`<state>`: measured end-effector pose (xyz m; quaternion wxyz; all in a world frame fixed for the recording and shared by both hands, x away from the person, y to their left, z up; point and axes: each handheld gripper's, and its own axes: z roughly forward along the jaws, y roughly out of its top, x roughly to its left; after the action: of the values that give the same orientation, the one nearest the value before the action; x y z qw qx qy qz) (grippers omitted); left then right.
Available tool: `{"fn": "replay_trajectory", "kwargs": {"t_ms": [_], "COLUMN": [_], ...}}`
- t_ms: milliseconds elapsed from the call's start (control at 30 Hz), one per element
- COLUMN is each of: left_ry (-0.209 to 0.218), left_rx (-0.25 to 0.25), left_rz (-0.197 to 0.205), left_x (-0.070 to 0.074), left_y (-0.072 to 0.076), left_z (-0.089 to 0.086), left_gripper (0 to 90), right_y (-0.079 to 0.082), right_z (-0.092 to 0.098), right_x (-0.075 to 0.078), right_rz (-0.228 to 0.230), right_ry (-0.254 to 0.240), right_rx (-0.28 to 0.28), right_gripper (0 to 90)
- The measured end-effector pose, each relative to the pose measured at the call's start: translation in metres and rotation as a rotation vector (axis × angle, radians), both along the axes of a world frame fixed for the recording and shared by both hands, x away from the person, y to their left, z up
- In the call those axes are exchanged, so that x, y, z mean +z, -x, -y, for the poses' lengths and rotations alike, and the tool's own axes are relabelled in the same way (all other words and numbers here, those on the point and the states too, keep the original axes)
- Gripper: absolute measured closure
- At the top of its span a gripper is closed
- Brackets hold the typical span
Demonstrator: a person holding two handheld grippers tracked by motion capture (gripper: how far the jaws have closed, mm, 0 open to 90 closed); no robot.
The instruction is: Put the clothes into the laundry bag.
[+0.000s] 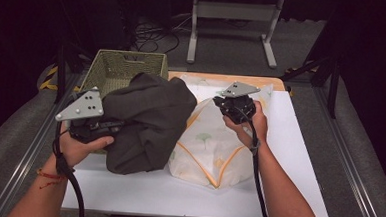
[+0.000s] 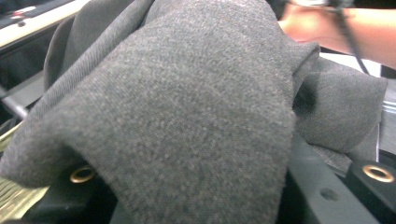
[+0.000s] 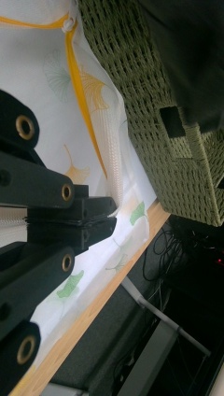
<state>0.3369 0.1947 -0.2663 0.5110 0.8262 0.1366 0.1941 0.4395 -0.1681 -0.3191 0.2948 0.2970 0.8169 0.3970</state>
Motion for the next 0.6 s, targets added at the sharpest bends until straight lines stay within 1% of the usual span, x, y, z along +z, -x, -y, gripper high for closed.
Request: {"fn": "replay_trajectory", "kwargs": {"t_ms": [67,100,133,167,200,233,300,333,400,433,467,500,567,600], "left_ry": [-0.013,-0.013,-0.02,-0.028,-0.027,-0.041,-0.046,-0.046,-0.078,-0.078,-0.091,-0.108,-0.131,-0.154], "left_rx": [-0.045,-0.045,-0.056,-0.076,-0.086,-0.112,-0.133,-0.133,-0.144,-0.144,-0.155,-0.144,-0.141,-0.13], "left_rz": [-0.006,-0.006,-0.008,-0.009,-0.012,-0.023,-0.032,-0.032,-0.042,-0.042,-0.069,-0.077,-0.092,-0.095], "left_x": [-0.006,-0.006,-0.008,-0.011,-0.013,-0.019,-0.024,-0.024,-0.033,-0.033,-0.04,-0.043,-0.052,-0.057], "left_y": [0.007,0.007,0.01,0.012,0.013,0.016,0.018,0.018,0.018,0.018,0.014,0.012,0.007,0.005], "left_z": [0.013,0.013,0.018,0.023,0.026,0.033,0.041,0.041,0.056,0.056,0.066,0.072,0.083,0.091], "left_gripper": [74.3,74.3,74.3,74.3,74.3,74.3,74.3,74.3,74.3,74.3,74.3,74.3,74.3,74.3], "right_y": [-0.001,-0.001,-0.001,-0.001,-0.001,0.0,0.0,0.0,0.0,0.0,0.001,0.001,0.003,0.004], "right_z": [0.001,0.001,0.001,0.001,0.001,0.0,0.0,0.0,-0.001,-0.001,-0.002,-0.003,-0.005,-0.006], "right_x": [-0.001,-0.001,-0.001,-0.001,-0.002,-0.002,-0.002,-0.002,-0.003,-0.003,-0.003,-0.003,-0.004,-0.003], "right_rz": [-0.006,-0.006,-0.006,-0.008,-0.01,-0.01,-0.013,-0.013,-0.016,-0.017,-0.018,-0.018,-0.019,-0.017], "right_ry": [-0.001,-0.001,0.0,0.0,0.002,0.001,0.002,0.002,0.005,0.004,0.005,0.002,0.004,0.007], "right_rx": [-0.001,-0.001,-0.002,-0.002,0.001,-0.002,0.001,0.001,0.004,0.006,0.01,0.011,0.024,0.028], "right_gripper": [89.4,89.4,89.4,89.4,89.4,89.4,89.4,89.4,89.4,89.4,89.4,89.4,89.4,89.4]}}
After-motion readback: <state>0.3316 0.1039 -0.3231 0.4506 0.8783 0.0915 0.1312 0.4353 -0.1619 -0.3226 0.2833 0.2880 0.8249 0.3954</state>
